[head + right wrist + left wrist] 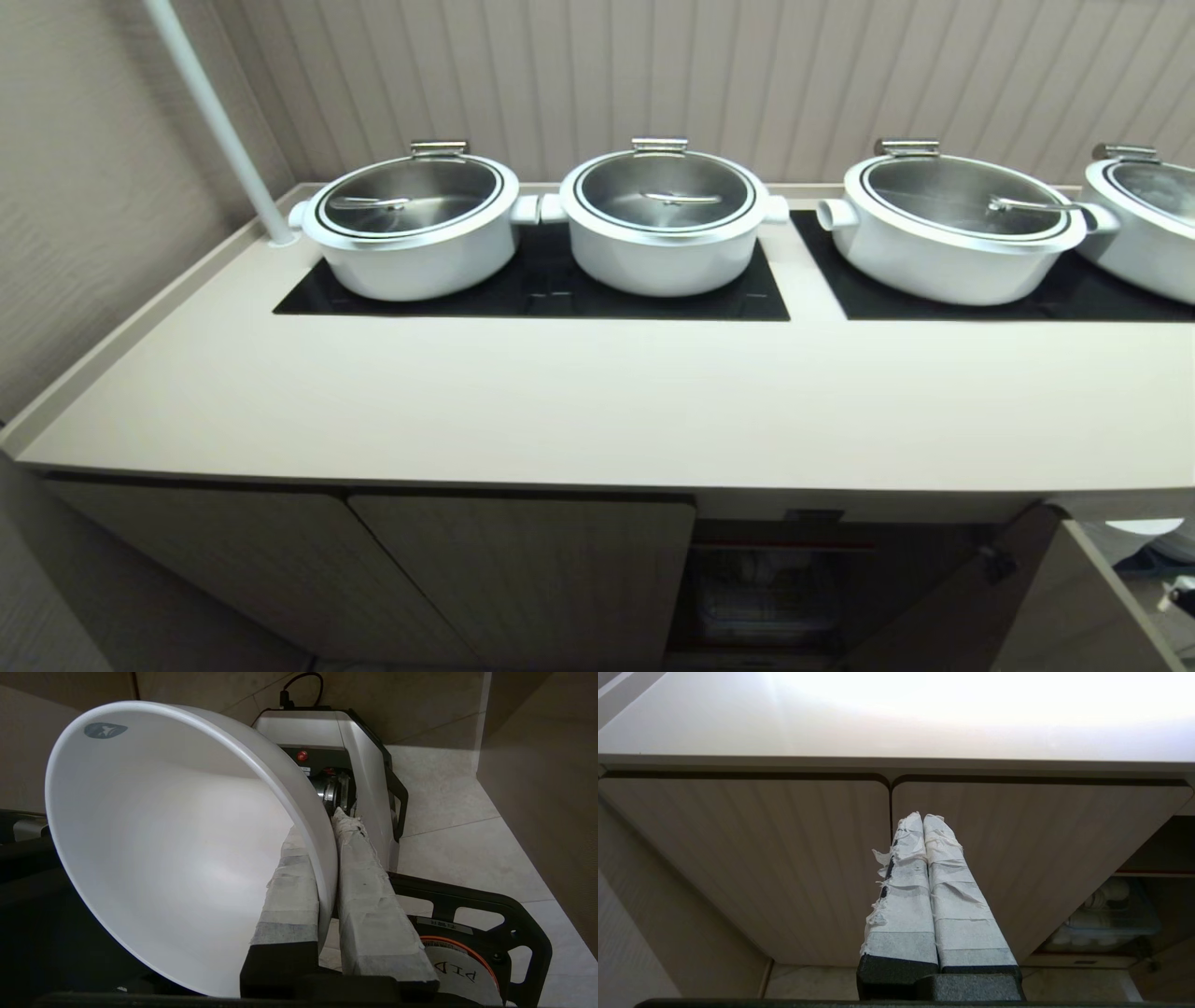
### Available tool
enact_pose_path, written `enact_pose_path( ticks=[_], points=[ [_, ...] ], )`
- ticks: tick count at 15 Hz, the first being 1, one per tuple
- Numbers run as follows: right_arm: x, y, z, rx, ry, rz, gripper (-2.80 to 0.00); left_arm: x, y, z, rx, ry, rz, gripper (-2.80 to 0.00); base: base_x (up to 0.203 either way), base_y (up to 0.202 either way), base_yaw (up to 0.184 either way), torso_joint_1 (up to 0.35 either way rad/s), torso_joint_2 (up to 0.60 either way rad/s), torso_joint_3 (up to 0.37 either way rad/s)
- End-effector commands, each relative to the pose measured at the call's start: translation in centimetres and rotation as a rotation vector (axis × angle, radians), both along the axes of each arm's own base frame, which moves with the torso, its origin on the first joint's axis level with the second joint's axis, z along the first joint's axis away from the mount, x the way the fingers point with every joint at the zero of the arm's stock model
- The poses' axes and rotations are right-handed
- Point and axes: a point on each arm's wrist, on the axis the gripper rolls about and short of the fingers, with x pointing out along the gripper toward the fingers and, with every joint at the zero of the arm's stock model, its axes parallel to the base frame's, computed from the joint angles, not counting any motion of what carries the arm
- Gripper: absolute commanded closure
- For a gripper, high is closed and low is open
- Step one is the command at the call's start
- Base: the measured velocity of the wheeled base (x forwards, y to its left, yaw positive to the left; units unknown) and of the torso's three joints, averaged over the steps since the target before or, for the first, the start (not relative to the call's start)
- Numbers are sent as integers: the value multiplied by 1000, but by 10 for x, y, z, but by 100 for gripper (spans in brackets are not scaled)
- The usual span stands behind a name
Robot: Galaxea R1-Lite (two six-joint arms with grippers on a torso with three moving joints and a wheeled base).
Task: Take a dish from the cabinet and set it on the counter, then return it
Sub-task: Put it back into the cabinet
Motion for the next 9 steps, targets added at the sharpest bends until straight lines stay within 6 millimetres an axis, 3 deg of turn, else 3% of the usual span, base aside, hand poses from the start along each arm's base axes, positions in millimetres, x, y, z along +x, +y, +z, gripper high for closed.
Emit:
enact_pose_path(
  ticks=[1,9],
  points=[
    [0,0,0,1,4,1,0,0,0,0,0,0,-1,0,0,0,0,-130,271,143],
    [-1,0,-1,0,8,1,0,0,0,0,0,-1,-1,0,0,0,0,-136,307,155]
  ],
)
